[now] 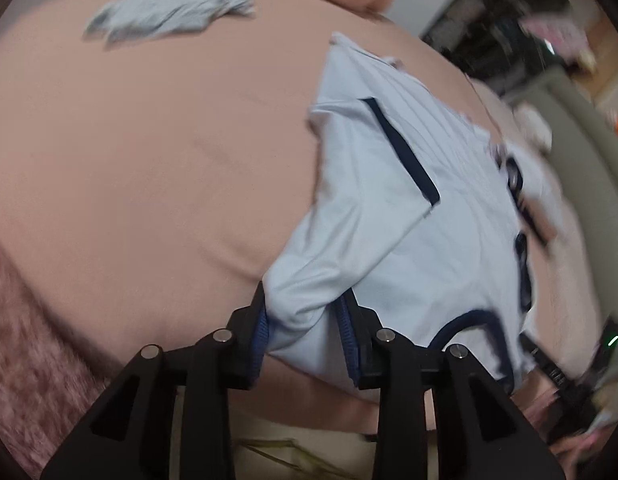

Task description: Fold clothes

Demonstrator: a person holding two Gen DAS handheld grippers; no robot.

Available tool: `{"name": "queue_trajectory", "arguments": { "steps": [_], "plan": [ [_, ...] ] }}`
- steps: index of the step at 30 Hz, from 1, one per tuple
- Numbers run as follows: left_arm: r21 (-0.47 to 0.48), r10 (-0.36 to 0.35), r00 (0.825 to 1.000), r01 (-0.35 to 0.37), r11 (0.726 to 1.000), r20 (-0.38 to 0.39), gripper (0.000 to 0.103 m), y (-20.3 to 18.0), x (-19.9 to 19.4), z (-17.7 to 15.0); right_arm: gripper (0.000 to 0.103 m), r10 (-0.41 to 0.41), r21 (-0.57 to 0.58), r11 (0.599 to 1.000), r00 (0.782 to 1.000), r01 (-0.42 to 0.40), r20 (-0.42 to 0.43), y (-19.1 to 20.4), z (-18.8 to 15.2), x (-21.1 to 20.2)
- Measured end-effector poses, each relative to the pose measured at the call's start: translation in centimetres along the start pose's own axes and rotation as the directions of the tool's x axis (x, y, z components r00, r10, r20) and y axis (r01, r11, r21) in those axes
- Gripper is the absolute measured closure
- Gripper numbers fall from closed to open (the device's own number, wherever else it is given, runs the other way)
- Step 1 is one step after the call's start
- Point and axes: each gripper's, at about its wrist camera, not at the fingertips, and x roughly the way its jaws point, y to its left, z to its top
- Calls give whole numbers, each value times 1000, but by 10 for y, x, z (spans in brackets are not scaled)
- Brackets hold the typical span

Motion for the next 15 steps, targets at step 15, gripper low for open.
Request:
{"name": "queue_trajectory", "arguments": {
  "steps": [15],
  "plan": [
    [25, -79, 997, 79, 997, 7, 96, 1, -72, -9, 97, 128, -35, 991, 991, -127, 36, 12, -17, -78]
  ]
}}
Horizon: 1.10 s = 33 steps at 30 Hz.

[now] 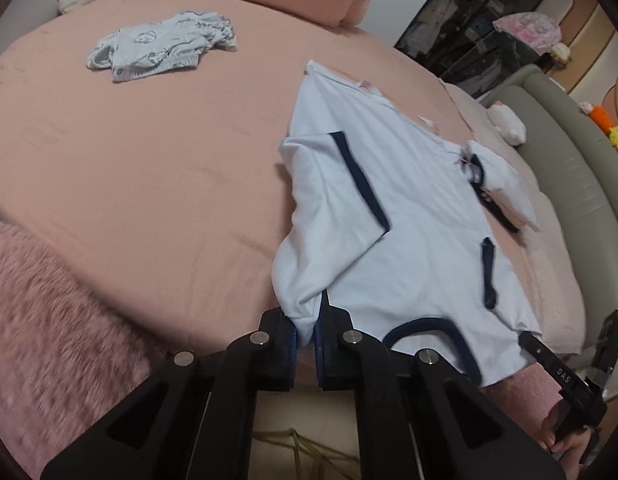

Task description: Fold clothes

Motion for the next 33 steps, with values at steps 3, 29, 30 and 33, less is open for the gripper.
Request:
{"name": "queue_trajectory", "arguments": {
  "steps": [3, 29, 30, 33],
  "plan": [
    [34, -40, 998, 42, 999, -55, 96, 2, -18, -7, 97, 65, 33, 997, 998, -65, -14, 0, -2, -21],
    [15, -67, 995, 68, 998, -73, 42, 7, 122, 181, 51, 70, 142, 988, 997, -68, -11, -29, 177, 107],
    [20, -52, 996, 53, 998, -70, 42, 11, 120, 175, 38, 58, 131, 990, 998, -57, -3, -31, 170, 105],
    [45, -20, 996, 24, 999, -84, 42, 22, 124, 153, 31, 17, 86, 996, 999, -15, -27, -35, 150, 109]
  ]
}}
